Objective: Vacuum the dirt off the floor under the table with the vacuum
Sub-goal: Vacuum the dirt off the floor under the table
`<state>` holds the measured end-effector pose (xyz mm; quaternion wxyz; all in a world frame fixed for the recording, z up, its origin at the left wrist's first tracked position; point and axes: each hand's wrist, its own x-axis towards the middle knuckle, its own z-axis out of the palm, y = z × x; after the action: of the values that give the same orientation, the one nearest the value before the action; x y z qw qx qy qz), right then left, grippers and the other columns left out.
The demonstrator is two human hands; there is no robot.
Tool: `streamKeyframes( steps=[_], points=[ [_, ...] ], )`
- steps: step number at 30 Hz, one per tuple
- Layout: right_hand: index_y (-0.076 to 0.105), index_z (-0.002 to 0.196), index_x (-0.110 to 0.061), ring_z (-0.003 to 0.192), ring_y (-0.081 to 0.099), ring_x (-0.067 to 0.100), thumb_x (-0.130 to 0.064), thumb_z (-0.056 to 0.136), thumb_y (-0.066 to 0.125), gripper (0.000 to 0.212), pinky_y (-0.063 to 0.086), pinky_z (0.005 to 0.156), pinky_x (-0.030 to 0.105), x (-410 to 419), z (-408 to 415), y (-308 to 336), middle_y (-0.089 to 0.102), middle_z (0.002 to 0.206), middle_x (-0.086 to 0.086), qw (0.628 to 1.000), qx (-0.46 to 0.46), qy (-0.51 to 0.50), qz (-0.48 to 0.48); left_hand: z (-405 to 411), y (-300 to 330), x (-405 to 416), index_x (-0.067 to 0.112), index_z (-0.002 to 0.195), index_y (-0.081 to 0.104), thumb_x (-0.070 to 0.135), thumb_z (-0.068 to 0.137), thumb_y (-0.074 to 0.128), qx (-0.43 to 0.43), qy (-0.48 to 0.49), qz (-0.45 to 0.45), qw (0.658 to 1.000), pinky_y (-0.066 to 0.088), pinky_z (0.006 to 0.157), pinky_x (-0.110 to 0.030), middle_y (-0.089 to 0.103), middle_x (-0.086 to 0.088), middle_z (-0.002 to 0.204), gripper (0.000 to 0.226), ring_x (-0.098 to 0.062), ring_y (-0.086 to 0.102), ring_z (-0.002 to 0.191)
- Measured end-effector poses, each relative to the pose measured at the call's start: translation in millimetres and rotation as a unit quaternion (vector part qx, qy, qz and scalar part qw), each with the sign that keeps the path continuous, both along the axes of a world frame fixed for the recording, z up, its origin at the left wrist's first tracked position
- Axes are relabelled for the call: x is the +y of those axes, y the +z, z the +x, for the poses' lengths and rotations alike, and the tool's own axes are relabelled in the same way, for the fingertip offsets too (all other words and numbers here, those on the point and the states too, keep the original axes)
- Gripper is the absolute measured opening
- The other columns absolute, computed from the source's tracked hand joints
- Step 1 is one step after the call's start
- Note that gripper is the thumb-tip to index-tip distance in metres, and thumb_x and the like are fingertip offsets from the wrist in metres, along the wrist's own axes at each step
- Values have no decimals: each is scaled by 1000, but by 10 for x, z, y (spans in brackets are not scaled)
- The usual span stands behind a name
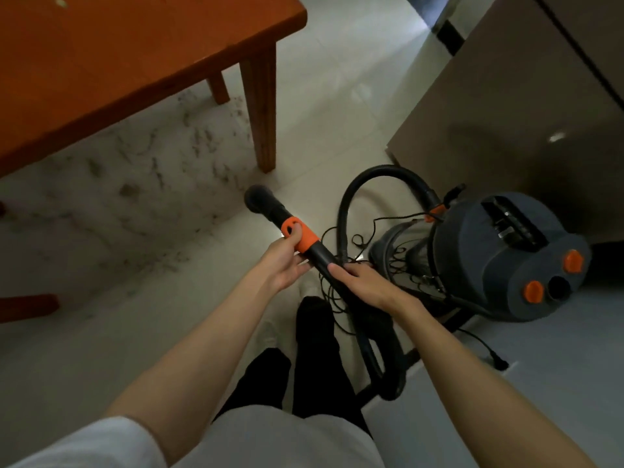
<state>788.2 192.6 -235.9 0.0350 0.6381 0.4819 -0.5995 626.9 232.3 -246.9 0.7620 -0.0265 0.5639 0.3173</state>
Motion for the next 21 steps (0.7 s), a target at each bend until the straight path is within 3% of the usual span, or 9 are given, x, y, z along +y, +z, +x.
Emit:
streamKeyframes(
  steps=[4, 6, 8, 10, 15, 19, 21],
  points=[
    [58, 89, -12, 62, 61, 16, -49, 95, 46, 39, 49, 63, 29, 412, -102, -268, 62, 70, 3, 994, 94, -43, -40, 48, -242, 433, 5, 113, 48, 26, 99, 43, 30, -17, 50, 998, 45, 93, -40, 56, -12, 107, 26, -29, 52, 111],
    [53, 87, -10, 55, 58, 19, -43, 97, 47, 35, 47, 58, 33, 674, -131, -503, 59, 67, 8, 986, 128, -108, -24, 101, -479, 662, 3, 115, 46, 26, 99, 44, 32, -13, 53, 998, 46, 93, -39, 56, -15, 110, 28, -29, 54, 110],
    [52, 89, -7, 46, 54, 19, -41, 98, 46, 35, 45, 50, 31, 926, -141, -787, 58, 62, 11, 982, 108, -152, 12, 136, -760, 856, 3, 118, 45, 28, 99, 43, 37, 3, 52, 998, 46, 93, -36, 58, -12, 108, 31, -25, 57, 105],
    [54, 81, -10, 39, 51, 15, -44, 96, 45, 39, 41, 44, 27, 1140, -158, -1124, 57, 55, 8, 990, 38, -110, 76, 158, -1069, 1024, 3, 121, 45, 28, 99, 43, 45, 21, 50, 998, 45, 97, -36, 60, -8, 101, 34, -23, 57, 103],
    [51, 70, -21, 51, 54, 17, -53, 92, 46, 39, 44, 51, 31, 1537, -279, -1993, 57, 58, 2, 985, -37, -44, 161, 78, -1874, 1429, 3, 131, 42, 30, 99, 43, 79, 24, 56, 995, 47, 90, -34, 54, -13, 126, 42, -24, 54, 115],
    [53, 76, -22, 57, 58, 19, -57, 89, 49, 38, 49, 58, 35, 1839, -455, -2752, 60, 62, 2, 983, -64, -6, 174, -106, -2710, 1670, 6, 134, 41, 35, 98, 43, 85, 11, 55, 995, 42, 103, -39, 54, -9, 131, 46, -23, 54, 118],
    [53, 78, -23, 58, 60, 20, -62, 84, 50, 40, 52, 59, 37, 1940, -545, -3173, 62, 65, 4, 982, -67, 9, 177, -180, -3180, 1754, 7, 131, 44, 37, 98, 43, 86, 11, 52, 995, 44, 100, -37, 56, -9, 129, 45, -24, 55, 116]
  ],
)
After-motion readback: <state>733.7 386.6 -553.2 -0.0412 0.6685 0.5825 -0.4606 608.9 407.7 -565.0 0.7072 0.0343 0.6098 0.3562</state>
